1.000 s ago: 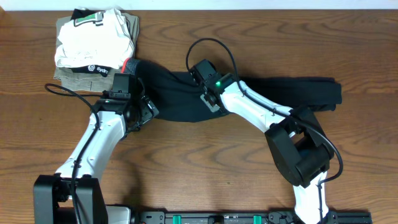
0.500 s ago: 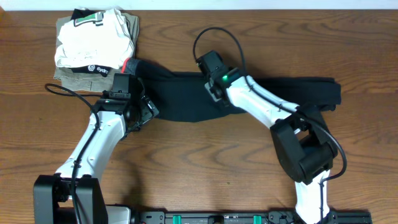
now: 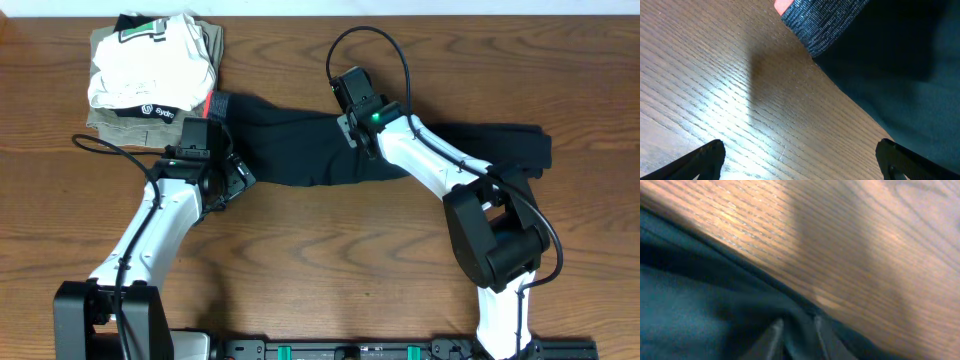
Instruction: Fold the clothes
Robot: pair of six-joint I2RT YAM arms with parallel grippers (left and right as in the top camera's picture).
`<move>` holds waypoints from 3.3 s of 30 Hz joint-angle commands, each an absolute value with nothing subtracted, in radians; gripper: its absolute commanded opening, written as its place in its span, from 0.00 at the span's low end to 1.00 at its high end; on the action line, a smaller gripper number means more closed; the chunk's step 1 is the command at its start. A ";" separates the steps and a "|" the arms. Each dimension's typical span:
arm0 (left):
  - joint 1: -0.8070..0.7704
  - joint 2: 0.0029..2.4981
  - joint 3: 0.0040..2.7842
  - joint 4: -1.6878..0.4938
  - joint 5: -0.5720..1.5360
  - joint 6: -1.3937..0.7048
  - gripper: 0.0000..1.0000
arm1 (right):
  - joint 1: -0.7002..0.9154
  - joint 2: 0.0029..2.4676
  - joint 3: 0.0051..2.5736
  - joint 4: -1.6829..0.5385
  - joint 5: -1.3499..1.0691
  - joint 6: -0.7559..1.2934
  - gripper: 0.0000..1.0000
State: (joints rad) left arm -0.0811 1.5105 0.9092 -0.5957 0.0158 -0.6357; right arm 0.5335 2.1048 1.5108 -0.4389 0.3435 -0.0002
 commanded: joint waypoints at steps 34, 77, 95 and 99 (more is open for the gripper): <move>-0.209 1.716 0.912 0.116 0.251 -0.319 1.00 | 0.432 2.050 1.622 -0.772 -0.136 0.213 0.16; -0.076 1.862 0.912 0.083 -0.020 -0.307 0.98 | 0.098 2.196 1.655 -0.938 0.236 0.223 0.06; -0.075 1.862 0.912 0.095 -0.020 -0.307 0.98 | 0.279 1.983 1.763 -1.047 -0.215 0.028 0.06; -0.075 1.862 0.912 0.095 -0.020 -0.307 0.98 | 0.351 2.065 1.763 -1.037 -0.218 0.028 0.06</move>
